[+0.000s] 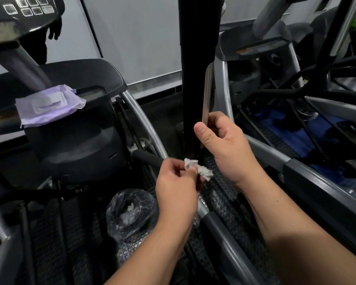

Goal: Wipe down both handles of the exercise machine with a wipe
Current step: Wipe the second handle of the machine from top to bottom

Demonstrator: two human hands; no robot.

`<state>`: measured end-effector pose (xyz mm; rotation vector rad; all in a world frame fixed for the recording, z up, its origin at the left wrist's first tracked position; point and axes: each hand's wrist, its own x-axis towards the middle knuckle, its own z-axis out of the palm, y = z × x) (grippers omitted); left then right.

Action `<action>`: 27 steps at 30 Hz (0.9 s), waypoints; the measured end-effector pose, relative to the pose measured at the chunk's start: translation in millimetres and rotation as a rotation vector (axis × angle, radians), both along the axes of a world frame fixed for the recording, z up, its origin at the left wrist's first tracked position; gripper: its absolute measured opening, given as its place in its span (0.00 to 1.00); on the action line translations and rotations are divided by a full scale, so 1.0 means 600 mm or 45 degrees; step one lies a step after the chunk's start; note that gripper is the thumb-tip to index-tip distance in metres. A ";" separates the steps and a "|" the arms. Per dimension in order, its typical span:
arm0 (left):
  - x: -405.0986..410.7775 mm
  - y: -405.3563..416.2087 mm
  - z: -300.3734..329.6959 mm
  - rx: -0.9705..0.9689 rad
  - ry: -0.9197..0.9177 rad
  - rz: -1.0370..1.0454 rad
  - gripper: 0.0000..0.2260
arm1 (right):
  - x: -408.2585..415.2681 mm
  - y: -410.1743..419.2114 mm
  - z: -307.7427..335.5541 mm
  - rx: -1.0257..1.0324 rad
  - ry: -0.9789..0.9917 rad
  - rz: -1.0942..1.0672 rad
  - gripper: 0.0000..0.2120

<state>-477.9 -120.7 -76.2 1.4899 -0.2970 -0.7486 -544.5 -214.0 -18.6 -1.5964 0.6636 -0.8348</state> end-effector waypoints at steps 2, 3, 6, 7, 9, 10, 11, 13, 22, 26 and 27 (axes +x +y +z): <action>-0.001 0.003 0.001 0.019 -0.002 -0.023 0.07 | 0.000 0.001 0.001 -0.011 0.000 0.001 0.06; -0.003 0.006 0.001 0.041 0.026 -0.036 0.08 | 0.000 0.001 0.001 -0.013 0.000 -0.003 0.07; -0.001 0.006 0.006 0.038 0.130 -0.041 0.09 | -0.001 0.002 -0.002 -0.019 0.032 -0.030 0.11; 0.003 0.002 0.010 0.022 0.135 -0.046 0.09 | -0.001 0.002 -0.003 -0.034 0.055 -0.034 0.13; 0.007 -0.002 0.010 0.020 0.117 -0.065 0.09 | -0.003 0.000 -0.004 -0.040 0.070 -0.018 0.14; 0.007 0.000 0.006 0.049 0.122 -0.072 0.09 | -0.006 0.000 -0.005 -0.022 0.048 -0.003 0.13; 0.007 0.004 0.001 0.084 0.144 -0.076 0.09 | -0.010 0.003 -0.007 0.016 0.009 0.010 0.13; 0.006 0.011 -0.009 0.119 0.212 -0.071 0.09 | -0.022 0.017 -0.025 0.028 -0.034 -0.075 0.12; 0.009 0.012 0.005 0.122 0.238 -0.110 0.08 | -0.024 0.135 -0.141 0.390 0.219 -0.440 0.13; 0.009 0.016 0.000 0.178 0.148 -0.212 0.10 | -0.002 0.102 -0.139 0.474 0.180 -0.570 0.12; 0.009 0.016 0.001 0.186 0.127 -0.219 0.10 | -0.001 0.098 -0.137 0.482 0.172 -0.586 0.12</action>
